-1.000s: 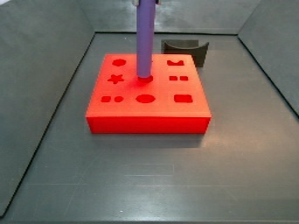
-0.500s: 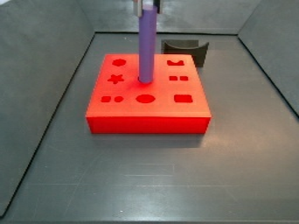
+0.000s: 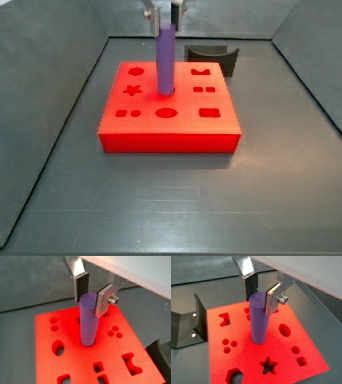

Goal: Insert the round object.

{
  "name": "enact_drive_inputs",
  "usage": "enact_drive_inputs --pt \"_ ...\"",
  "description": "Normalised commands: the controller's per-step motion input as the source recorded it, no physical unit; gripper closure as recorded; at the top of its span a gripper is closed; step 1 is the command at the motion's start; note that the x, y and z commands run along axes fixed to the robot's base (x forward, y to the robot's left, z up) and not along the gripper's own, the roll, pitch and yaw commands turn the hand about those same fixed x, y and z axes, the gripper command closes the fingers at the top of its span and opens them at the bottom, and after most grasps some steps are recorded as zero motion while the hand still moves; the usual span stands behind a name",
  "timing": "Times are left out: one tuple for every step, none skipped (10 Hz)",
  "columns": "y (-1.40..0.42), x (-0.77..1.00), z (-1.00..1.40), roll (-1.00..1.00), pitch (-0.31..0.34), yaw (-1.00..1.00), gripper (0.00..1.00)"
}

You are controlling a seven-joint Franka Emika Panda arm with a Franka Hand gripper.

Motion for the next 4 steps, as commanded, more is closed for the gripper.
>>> enact_drive_inputs --pt "0.00 -0.04 -0.58 0.14 -0.196 0.02 1.00" --pt "0.00 -0.12 -0.45 0.11 -0.127 0.00 1.00" --pt "-0.01 -0.06 -0.04 0.10 -0.013 0.00 1.00" --pt "0.00 0.00 0.00 0.00 0.000 0.00 1.00"
